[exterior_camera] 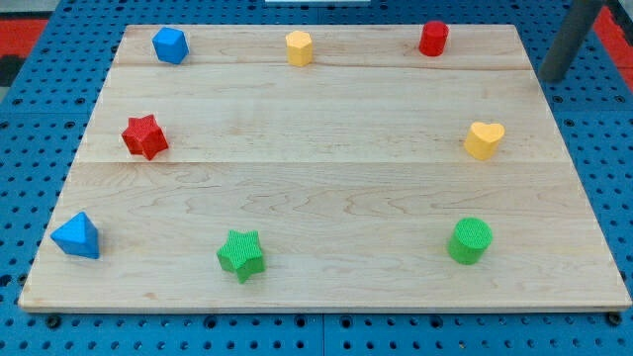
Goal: Move the red circle parallel right to the yellow hexagon
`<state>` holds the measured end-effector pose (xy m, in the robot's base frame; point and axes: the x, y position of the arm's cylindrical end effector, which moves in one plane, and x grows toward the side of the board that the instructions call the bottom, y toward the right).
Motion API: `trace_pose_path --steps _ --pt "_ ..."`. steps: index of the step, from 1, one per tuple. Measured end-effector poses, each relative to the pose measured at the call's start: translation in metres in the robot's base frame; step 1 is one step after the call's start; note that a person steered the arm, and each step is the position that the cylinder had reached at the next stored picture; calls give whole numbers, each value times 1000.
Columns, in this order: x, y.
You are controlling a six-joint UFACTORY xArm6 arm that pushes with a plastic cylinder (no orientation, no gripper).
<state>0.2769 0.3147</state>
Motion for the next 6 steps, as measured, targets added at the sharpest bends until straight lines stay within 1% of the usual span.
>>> trace_pose_path --steps 1,2,3,4,6 --pt "-51 -27" --pt "-66 -114" --pt "-67 -181" --pt "-43 -206" --pt "-24 -174"
